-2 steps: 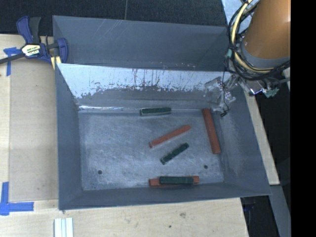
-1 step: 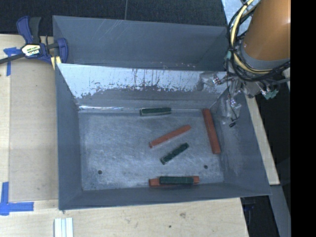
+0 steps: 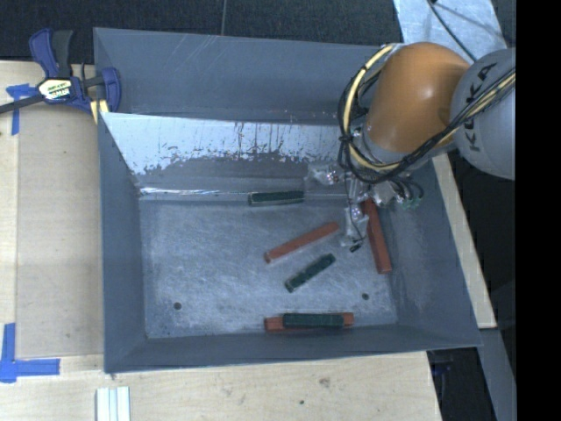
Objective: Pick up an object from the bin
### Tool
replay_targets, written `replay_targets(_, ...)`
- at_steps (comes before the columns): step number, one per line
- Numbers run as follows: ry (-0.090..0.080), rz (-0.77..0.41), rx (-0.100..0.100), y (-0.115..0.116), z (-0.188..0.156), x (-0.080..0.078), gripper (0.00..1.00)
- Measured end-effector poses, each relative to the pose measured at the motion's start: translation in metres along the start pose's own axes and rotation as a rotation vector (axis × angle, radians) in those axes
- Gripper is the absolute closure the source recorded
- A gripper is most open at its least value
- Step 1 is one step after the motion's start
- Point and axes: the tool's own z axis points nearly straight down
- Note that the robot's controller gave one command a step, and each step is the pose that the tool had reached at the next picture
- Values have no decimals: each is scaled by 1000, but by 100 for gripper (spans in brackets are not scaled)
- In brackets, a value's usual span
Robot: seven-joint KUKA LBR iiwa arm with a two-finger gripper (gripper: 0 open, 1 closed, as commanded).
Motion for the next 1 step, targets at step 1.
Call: replay_targets(1, -1, -122, 3, 8, 70, 0, 0)
